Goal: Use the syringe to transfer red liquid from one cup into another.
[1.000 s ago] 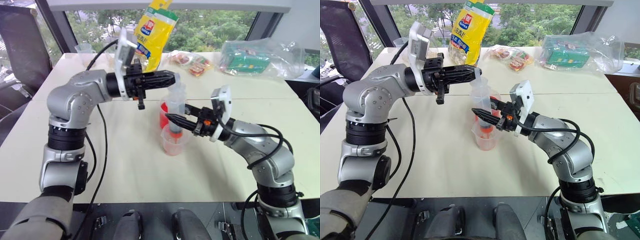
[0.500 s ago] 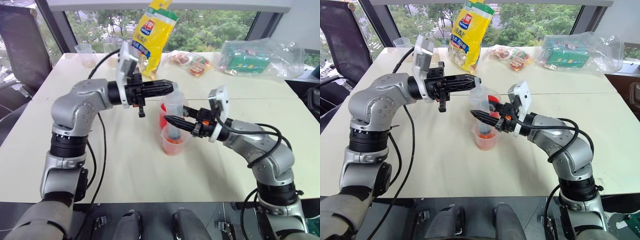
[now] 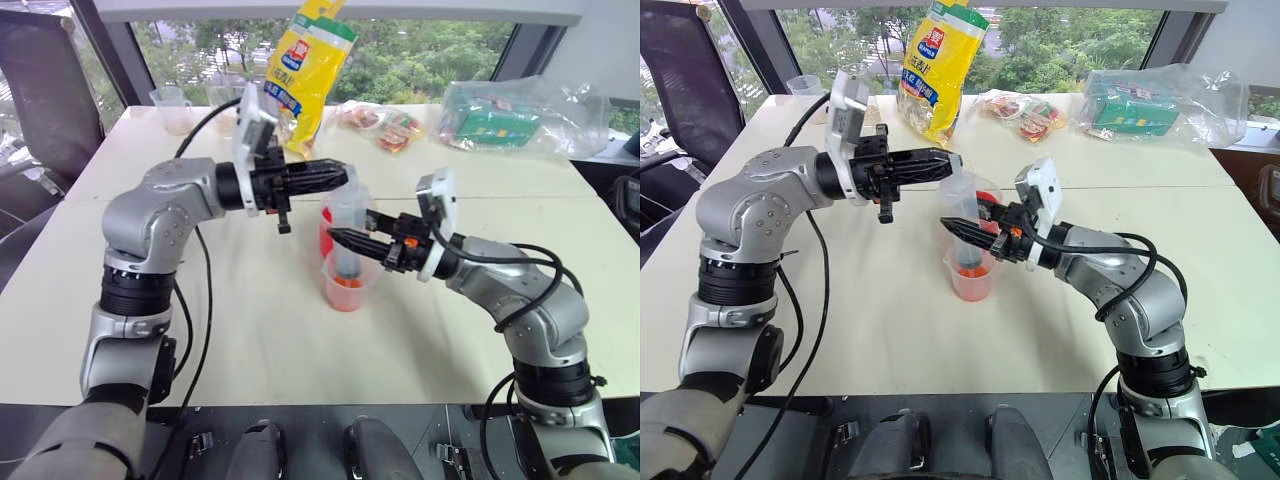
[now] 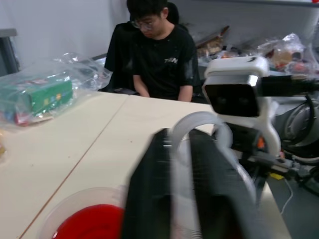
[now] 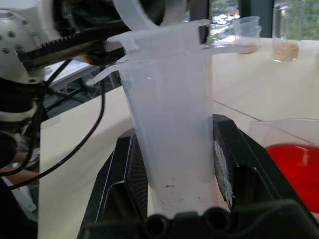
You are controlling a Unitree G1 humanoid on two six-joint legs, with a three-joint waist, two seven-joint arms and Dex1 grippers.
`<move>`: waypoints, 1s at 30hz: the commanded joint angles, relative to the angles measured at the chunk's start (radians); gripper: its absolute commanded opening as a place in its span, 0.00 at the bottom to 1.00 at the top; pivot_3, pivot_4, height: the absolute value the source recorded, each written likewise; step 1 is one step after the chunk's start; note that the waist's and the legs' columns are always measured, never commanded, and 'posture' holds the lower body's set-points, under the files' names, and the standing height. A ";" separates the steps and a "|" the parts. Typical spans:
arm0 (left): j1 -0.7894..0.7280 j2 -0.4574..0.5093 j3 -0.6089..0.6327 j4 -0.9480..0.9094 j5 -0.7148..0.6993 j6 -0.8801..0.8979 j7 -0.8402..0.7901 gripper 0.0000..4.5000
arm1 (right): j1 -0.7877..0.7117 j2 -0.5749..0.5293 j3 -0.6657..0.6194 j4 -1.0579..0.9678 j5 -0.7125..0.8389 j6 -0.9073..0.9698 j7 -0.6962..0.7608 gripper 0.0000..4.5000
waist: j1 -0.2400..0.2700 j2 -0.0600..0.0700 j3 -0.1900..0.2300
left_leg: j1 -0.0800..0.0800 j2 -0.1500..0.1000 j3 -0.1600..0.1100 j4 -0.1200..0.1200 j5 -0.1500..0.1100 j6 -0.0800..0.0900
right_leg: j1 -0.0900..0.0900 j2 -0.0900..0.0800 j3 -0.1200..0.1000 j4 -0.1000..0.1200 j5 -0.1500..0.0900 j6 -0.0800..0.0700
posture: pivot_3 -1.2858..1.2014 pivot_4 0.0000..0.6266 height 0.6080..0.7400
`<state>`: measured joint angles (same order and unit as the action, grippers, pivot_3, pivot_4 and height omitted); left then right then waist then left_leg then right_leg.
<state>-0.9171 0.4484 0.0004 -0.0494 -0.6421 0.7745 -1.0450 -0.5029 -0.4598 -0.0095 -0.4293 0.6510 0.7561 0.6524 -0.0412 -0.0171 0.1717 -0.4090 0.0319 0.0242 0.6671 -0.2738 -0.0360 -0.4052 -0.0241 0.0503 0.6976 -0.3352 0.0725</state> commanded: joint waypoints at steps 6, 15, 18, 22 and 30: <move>-0.023 0.125 0.111 -0.039 -0.085 0.079 -0.005 0.85 | -0.020 0.019 -0.004 -0.011 0.008 -0.065 0.018 0.31 | -0.002 0.000 0.000 | 0.000 0.000 -0.001 0.000 0.000 0.000 | 0.000 0.001 0.000 0.000 0.000 0.000 | 0.52 0.24 1.00; 0.033 0.268 0.209 -0.075 -0.148 0.119 0.022 0.85 | -0.072 -0.011 -0.030 0.015 0.017 -0.066 0.032 0.31 | -0.002 0.000 0.000 | 0.000 0.000 0.000 0.000 0.000 0.000 | 0.000 0.000 0.000 0.000 0.000 0.000 | 0.52 0.24 1.00; 0.055 0.285 0.221 -0.079 -0.152 0.113 0.036 0.85 | -0.138 -0.020 -0.057 0.020 0.054 -0.036 0.025 0.31 | -0.001 0.000 0.000 | 0.000 0.000 0.000 0.000 0.000 0.000 | 0.000 0.000 0.000 0.000 0.000 0.000 | 0.52 0.24 1.00; 0.086 0.297 0.238 -0.089 -0.161 0.108 0.058 0.85 | -0.236 -0.017 -0.066 0.086 0.060 -0.040 0.034 0.31 | -0.003 0.000 0.000 | 0.000 0.000 -0.001 0.000 0.000 0.000 | 0.000 -0.001 0.000 0.000 0.000 0.000 | 0.52 0.24 1.00; 0.131 0.299 0.242 -0.140 -0.181 0.108 0.097 0.85 | -0.343 -0.034 -0.041 0.290 -0.039 -0.159 0.119 0.31 | -0.002 0.000 0.000 | 0.000 0.000 0.000 0.000 0.000 0.000 | 0.000 -0.001 -0.001 0.000 0.000 0.000 | 0.52 0.24 1.00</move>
<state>-0.7786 0.7373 0.2141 -0.1505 -0.8011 0.8889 -0.9567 -0.8152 -0.4789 -0.0351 -0.1514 0.6301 0.6415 0.7514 -0.0433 -0.0172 0.1717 -0.4090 0.0319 0.0239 0.6669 -0.2739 -0.0359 -0.4052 -0.0251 0.0497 0.6973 -0.3352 0.0725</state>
